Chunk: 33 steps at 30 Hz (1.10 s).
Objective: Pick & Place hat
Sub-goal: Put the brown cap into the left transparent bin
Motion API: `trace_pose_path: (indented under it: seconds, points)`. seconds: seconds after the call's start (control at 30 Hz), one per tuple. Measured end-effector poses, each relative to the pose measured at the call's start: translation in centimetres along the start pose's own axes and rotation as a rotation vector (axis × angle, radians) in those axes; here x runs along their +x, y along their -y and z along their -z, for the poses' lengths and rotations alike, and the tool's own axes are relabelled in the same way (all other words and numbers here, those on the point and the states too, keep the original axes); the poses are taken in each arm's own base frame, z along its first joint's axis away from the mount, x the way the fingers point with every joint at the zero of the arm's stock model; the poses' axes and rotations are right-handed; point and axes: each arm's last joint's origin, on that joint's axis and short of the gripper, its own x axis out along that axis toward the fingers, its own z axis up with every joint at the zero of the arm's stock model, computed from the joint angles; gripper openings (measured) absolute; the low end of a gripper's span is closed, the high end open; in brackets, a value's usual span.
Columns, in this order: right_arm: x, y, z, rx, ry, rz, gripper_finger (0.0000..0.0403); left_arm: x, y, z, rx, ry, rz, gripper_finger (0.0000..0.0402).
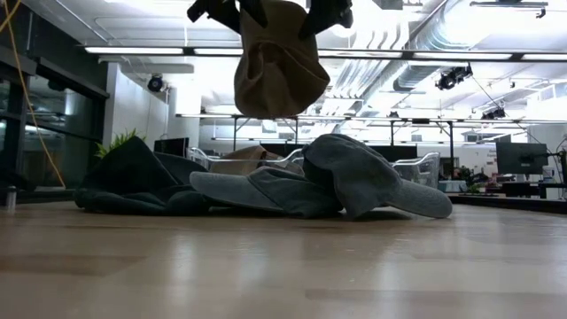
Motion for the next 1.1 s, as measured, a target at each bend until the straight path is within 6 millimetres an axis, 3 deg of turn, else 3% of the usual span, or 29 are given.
trace_pose_path:
  seconds: [0.1,0.27,0.7,1.1]
  points:
    - [0.00,0.00,0.01,0.000,-0.001,0.000,0.0006,0.07,-0.01,0.01,-0.006,0.006,-0.015,0.0125]
    - [-0.02,-0.03,0.15,-0.001,-0.015,-0.002,0.0006,0.09,-0.28,0.07,-0.024,0.017,-0.066,0.0016]
    - [-0.03,-0.04,0.17,-0.001,-0.017,-0.006,0.0010,0.06,-0.31,0.21,-0.057,0.004,-0.065,0.0001]
    - [-0.31,0.17,-0.20,-0.020,0.019,0.051,0.0112,-0.15,-0.33,0.09,-0.060,0.015,-0.061,0.0000]
